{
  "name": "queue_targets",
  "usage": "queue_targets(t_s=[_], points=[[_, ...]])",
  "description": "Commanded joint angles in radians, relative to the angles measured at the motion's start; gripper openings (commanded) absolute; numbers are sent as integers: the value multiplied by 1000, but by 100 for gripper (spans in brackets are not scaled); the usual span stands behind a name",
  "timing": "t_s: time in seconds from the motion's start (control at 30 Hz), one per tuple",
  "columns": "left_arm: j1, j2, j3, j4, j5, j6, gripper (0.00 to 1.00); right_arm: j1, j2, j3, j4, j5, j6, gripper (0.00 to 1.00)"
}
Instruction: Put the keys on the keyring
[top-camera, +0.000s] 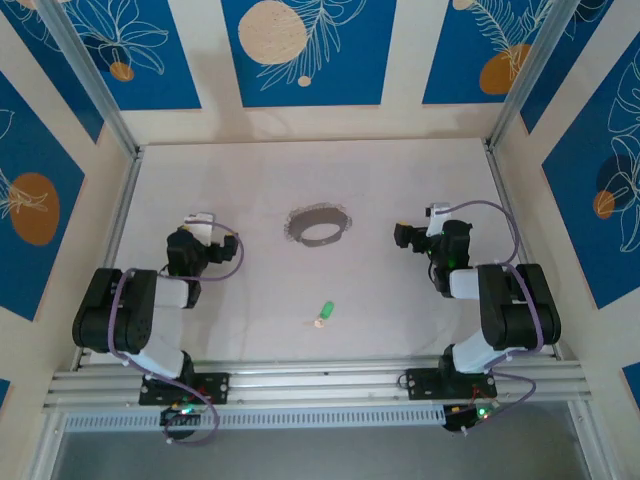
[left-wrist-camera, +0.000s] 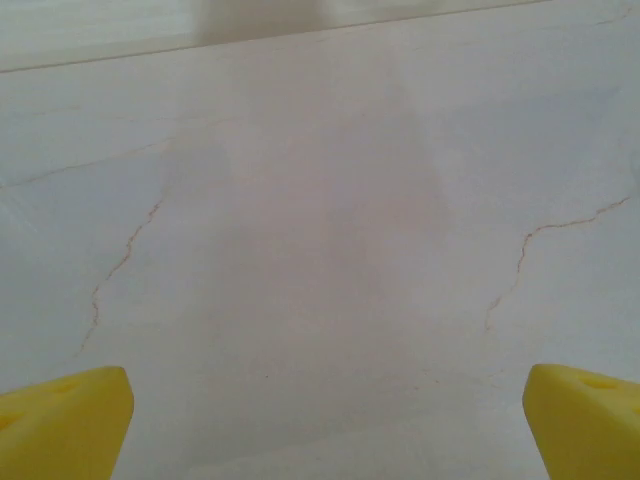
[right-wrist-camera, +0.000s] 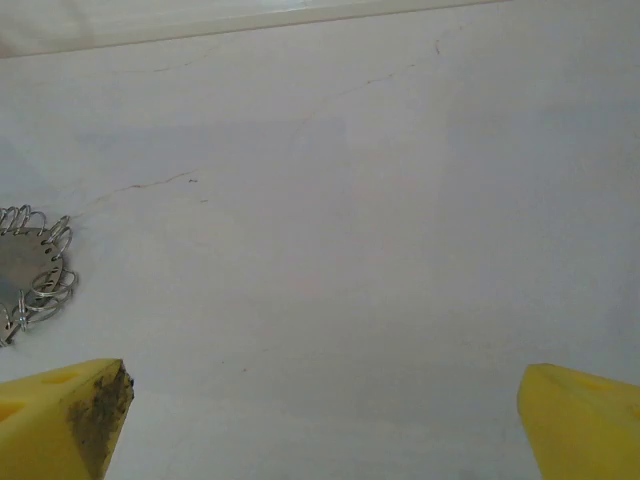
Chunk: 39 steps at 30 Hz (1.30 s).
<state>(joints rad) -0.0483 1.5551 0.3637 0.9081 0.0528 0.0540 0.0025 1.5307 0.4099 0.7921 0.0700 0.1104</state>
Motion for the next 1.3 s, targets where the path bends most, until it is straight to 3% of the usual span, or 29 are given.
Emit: queue_targets(t_s=[0.0, 0.73, 0.83, 0.93, 1.13, 1.27], points=[[13, 3, 21, 0, 18, -9, 100, -4, -7, 9, 9, -15, -19, 99], [11, 2, 23, -4, 14, -9, 100, -13, -10, 9, 10, -33, -14, 100], [11, -10, 22, -11, 14, -9, 100, 1, -83, 84, -173, 0, -18, 93], [11, -74, 59, -134, -18, -21, 100, 1, -177, 173, -394, 19, 22, 92], [11, -214, 169, -390, -35, -25, 100, -25, -266, 357, -751, -58, 207, 92], [10, -291, 258, -532, 5, -117, 100, -6, -281, 416, -867, -127, 261, 91]])
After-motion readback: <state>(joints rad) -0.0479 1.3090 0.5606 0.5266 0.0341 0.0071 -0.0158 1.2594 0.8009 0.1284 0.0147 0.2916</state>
